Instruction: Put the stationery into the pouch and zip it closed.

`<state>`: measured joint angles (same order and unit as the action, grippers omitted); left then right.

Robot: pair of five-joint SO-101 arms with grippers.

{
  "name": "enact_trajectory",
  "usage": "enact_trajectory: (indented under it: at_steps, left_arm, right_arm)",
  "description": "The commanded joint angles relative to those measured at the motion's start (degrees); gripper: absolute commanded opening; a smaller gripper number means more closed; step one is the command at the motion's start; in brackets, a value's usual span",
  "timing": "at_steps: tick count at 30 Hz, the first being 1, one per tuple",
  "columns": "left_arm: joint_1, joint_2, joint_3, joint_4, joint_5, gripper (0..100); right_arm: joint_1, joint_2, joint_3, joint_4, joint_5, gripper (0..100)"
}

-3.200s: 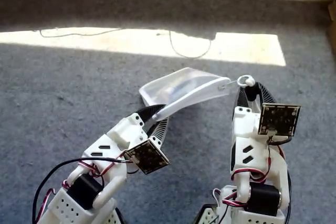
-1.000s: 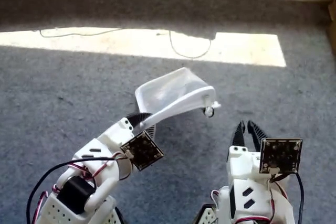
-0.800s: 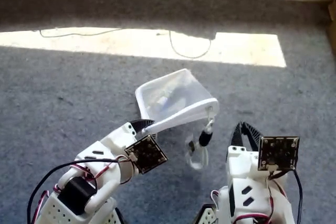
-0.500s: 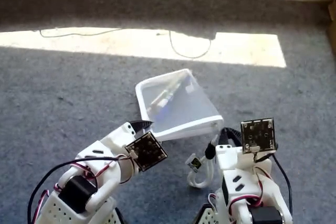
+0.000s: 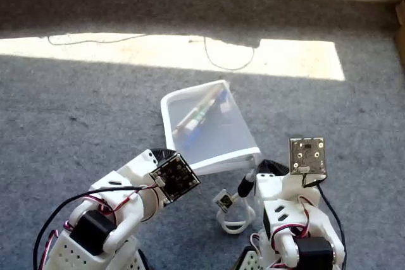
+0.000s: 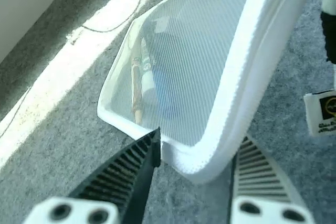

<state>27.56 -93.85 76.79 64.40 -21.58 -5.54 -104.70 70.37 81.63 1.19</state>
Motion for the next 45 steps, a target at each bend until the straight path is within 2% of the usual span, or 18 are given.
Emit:
enact_trajectory:
  at_steps: [1,4,9,19,22,26,29,37,45]
  left_arm:
    - [0.57,-0.57,-3.47,0.35,0.97,22]
    - [0.57,-0.57,-6.64,3.6,4.4,22]
    - [0.57,-0.57,-13.67,9.67,11.08,29]
    - [0.48,-0.57,-14.02,9.58,11.43,29]
    - [0.48,-0.57,-13.58,9.58,11.43,25]
    - [0.48,-0.57,-13.49,9.49,11.43,24]
    - [-2.86,-0.57,-13.49,9.49,11.43,24]
    - [-14.99,-0.57,-13.49,9.49,11.43,24]
    - [-16.66,-0.57,-12.79,9.49,11.43,24]
  right_arm:
    - [-0.84,-0.22,0.04,-0.4,-0.7,0.5]
    - [-0.84,-0.22,0.13,-0.4,-0.79,0.5]
    - [-0.84,-0.22,3.3,-0.4,-0.79,0.5]
    - [-0.57,-0.22,4.35,-1.54,-0.79,0.5]
    - [-0.57,-0.22,7.34,-7.6,-0.79,0.5]
    - [-1.19,-0.22,16.31,-21.76,-0.79,0.5]
    - [-0.48,-0.22,21.49,-28.44,-0.79,0.5]
    - [4.79,-0.22,17.45,-28.18,-0.79,0.5]
    - [4.62,-0.22,12.44,-15.08,-0.44,0.5]
